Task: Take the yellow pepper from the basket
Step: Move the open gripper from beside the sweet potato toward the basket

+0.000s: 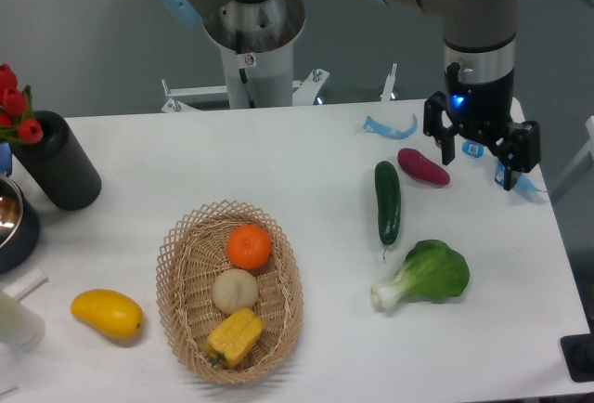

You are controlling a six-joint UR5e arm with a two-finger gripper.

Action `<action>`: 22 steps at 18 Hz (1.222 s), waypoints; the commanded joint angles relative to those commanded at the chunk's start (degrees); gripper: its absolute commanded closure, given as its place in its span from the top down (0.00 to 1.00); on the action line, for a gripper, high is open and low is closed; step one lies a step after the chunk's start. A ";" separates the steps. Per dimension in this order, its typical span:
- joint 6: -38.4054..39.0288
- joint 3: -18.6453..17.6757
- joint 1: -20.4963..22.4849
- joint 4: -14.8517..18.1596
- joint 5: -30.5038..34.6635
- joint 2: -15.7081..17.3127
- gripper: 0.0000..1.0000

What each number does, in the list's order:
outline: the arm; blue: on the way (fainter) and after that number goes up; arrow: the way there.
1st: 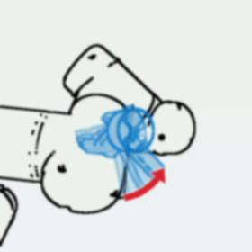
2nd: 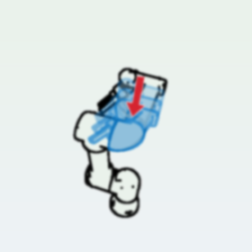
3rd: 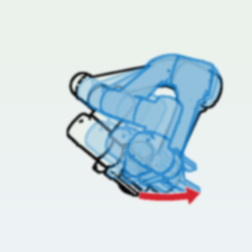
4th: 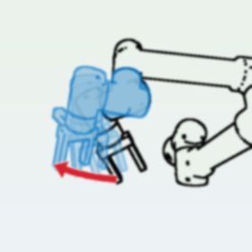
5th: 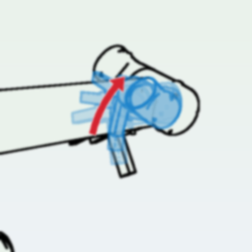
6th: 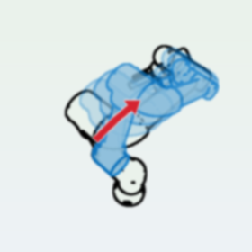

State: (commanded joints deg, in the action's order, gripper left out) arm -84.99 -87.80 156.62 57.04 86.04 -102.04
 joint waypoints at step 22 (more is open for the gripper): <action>20.20 -4.75 -4.92 -8.79 -2.81 -1.40 1.00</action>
State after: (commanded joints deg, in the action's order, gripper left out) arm -64.79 -92.55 151.70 48.25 83.23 -103.44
